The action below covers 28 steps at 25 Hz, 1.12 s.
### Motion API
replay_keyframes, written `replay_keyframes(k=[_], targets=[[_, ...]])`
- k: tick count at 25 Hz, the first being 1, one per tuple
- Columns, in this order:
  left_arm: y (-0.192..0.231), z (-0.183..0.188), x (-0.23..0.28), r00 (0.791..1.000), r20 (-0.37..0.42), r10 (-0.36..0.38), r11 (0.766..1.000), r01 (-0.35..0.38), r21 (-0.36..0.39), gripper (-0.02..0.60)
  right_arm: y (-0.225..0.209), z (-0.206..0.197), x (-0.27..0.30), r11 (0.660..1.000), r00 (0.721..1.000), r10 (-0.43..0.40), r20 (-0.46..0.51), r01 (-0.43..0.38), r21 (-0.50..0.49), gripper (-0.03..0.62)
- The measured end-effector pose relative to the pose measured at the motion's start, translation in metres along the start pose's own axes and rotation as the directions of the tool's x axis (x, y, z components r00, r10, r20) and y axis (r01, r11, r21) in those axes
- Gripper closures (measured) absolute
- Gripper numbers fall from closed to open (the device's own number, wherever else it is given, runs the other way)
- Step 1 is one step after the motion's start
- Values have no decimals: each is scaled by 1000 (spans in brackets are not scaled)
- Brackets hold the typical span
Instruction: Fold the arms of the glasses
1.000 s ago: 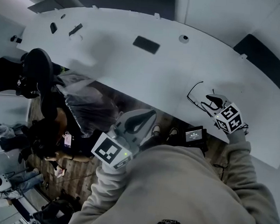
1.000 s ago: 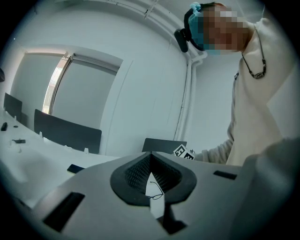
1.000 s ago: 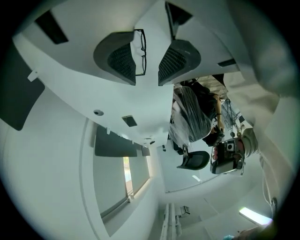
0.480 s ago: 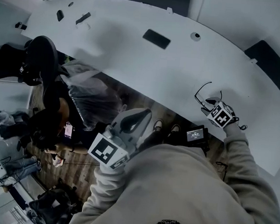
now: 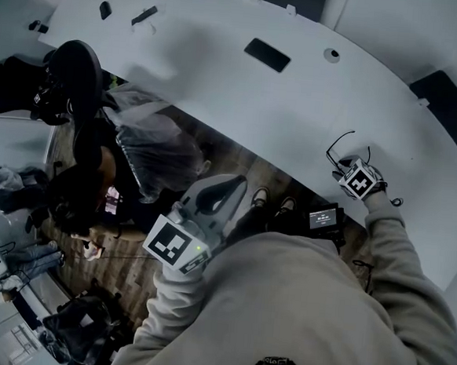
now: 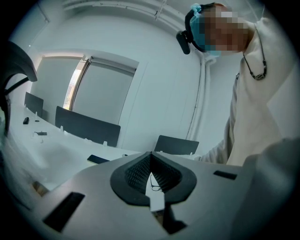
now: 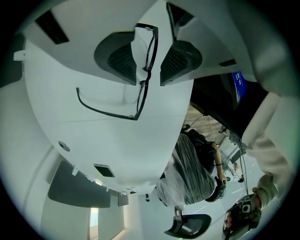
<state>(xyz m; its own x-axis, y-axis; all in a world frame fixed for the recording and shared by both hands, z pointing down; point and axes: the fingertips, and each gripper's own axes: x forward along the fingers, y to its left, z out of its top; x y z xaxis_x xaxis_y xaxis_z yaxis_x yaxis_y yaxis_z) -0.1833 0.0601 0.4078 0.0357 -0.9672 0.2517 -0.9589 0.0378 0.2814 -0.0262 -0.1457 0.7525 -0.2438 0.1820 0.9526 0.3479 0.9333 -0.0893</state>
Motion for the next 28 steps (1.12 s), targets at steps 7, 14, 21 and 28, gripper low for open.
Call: replay_keyframes(k=[7, 14, 21, 28], targets=[[-2, -2, -4, 1000, -5, 0, 1000, 0, -1, 576, 4, -5, 8, 1000, 999, 8, -49, -10, -27, 505], [-5, -4, -9, 1000, -1, -8, 1000, 8, 1, 576, 6, 11, -8, 998, 1000, -27, -10, 26, -52, 532], [-14, -1, -7, 999, 5, -42, 999, 41, 19, 575, 5, 17, -29, 995, 997, -75, 20, 76, -59, 536], [-23, 2, -10, 998, 10, -64, 997, 64, 35, 576, 12, 18, -53, 993, 993, -106, 53, 109, -54, 536]])
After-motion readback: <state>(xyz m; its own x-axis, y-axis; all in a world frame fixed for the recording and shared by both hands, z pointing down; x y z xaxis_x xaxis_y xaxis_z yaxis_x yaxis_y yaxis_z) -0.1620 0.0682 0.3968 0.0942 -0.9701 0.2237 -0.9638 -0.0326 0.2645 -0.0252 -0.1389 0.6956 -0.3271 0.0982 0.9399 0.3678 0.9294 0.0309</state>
